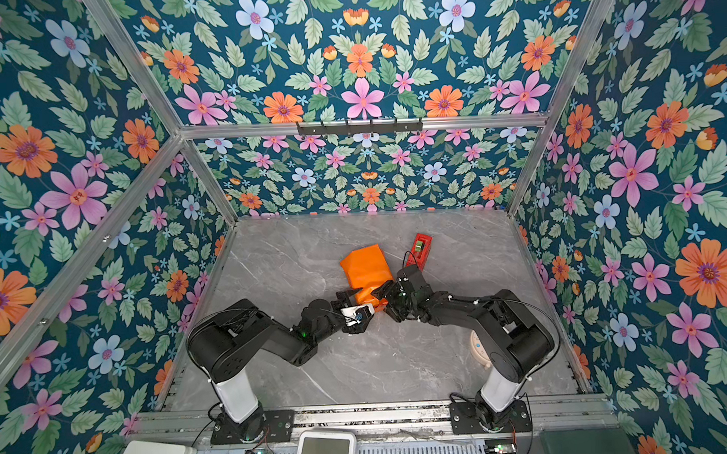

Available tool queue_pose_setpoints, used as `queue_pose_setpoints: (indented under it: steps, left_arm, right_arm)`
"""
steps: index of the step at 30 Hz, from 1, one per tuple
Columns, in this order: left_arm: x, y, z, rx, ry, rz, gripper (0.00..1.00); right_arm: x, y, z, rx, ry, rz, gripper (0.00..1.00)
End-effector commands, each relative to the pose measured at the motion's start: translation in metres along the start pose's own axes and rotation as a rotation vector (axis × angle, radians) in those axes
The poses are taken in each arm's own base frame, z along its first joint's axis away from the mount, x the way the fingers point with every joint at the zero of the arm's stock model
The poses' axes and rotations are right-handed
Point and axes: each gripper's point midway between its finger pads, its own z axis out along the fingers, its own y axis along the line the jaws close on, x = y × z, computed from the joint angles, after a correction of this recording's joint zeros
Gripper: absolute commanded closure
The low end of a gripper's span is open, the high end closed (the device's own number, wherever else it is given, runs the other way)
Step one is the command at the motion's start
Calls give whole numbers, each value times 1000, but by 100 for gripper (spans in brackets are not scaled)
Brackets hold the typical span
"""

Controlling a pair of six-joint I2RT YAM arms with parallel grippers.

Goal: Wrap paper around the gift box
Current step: 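Press the right gripper along the taped paper seam near the left gripper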

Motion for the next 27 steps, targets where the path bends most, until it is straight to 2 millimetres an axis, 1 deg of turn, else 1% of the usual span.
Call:
queue_pose_setpoints:
  steps: [1, 7, 14, 19, 22, 27]
  left_arm:
    - [-12, 7, 1, -16, -36, -64, 1]
    - [-19, 13, 7, -49, -35, -124, 0]
    - [-16, 20, 19, -108, 4, -154, 0]
    - [-7, 23, 21, -142, 45, -137, 1]
    - [0, 21, 24, -140, 80, -107, 4]
    - [10, 31, 22, -210, 118, -85, 10]
  right_arm:
    - [1, -24, 2, 89, -2, 21, 27]
    - [1, -24, 2, 86, 2, 18, 27]
    - [2, -24, 2, 79, 2, 14, 27]
    - [3, -24, 1, 79, 3, 12, 27]
    - [2, -23, 0, 71, 1, 9, 27]
    - [3, -23, -1, 71, 1, 8, 27]
